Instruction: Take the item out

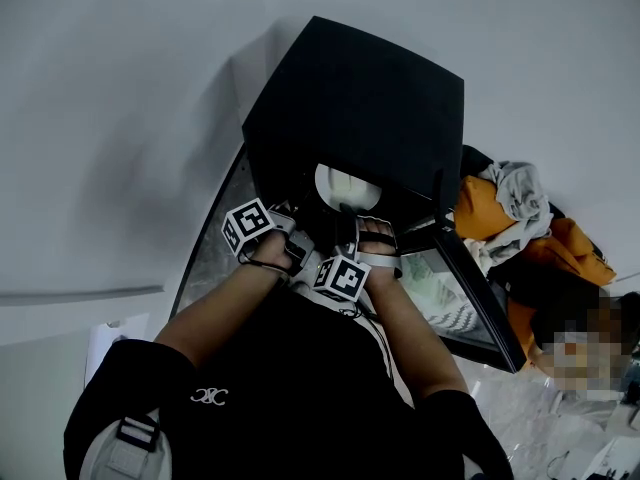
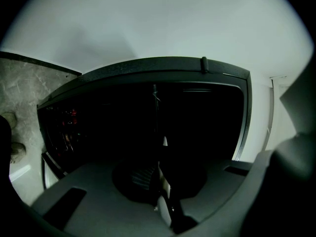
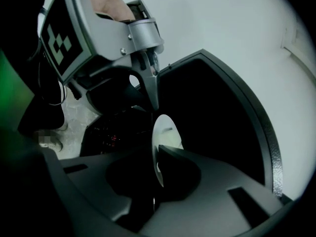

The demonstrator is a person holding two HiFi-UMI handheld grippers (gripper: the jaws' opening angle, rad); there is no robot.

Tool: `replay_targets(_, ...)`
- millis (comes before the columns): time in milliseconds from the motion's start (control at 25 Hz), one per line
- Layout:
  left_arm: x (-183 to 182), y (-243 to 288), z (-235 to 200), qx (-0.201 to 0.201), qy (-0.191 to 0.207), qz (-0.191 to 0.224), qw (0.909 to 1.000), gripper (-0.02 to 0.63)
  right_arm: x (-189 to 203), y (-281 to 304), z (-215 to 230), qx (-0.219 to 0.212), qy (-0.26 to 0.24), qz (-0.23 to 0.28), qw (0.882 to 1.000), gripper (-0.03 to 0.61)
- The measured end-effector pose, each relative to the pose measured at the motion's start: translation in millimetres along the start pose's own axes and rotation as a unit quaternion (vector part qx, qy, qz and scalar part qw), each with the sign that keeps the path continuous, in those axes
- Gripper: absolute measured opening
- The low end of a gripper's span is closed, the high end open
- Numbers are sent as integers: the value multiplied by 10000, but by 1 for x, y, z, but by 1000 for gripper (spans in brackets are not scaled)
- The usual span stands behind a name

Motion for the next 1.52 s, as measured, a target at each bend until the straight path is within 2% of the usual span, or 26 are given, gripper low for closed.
replay_targets(280, -2, 0, 0, 28, 24, 27, 10000, 31, -1, -8, 8, 330, -84, 105, 9994, 28)
replay_targets(520, -4, 3, 0, 51, 94, 1, 9999, 32, 1, -12, 6, 633, -691, 144, 9955, 21)
replay_targets(640, -5, 5, 0, 69, 107, 6, 9999, 31, 1, -15, 4, 718, -832, 195, 9938, 21)
replay_targets(920, -6, 11, 1, 118, 171, 2, 9998, 32, -5, -30, 3, 850, -782, 400, 9925, 21)
replay_targets(1240, -8, 22, 3, 192, 217, 9, 9996, 32, -6, -50, 9, 964, -846, 466, 9907, 21)
replay_targets(1520, -12, 30, 5, 235, 289, 77, 9993, 32, -9, -69, 17, 998, -709, 494, 9913, 21)
Point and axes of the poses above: the fingertips, and each gripper's own axes: y forward along the fingers, z to its right, x out of its underside, the point moved 4 cm from there along -y, backward along the fingers, and after that the axes turned 15 degrees about -y, right-handed, at the moved point
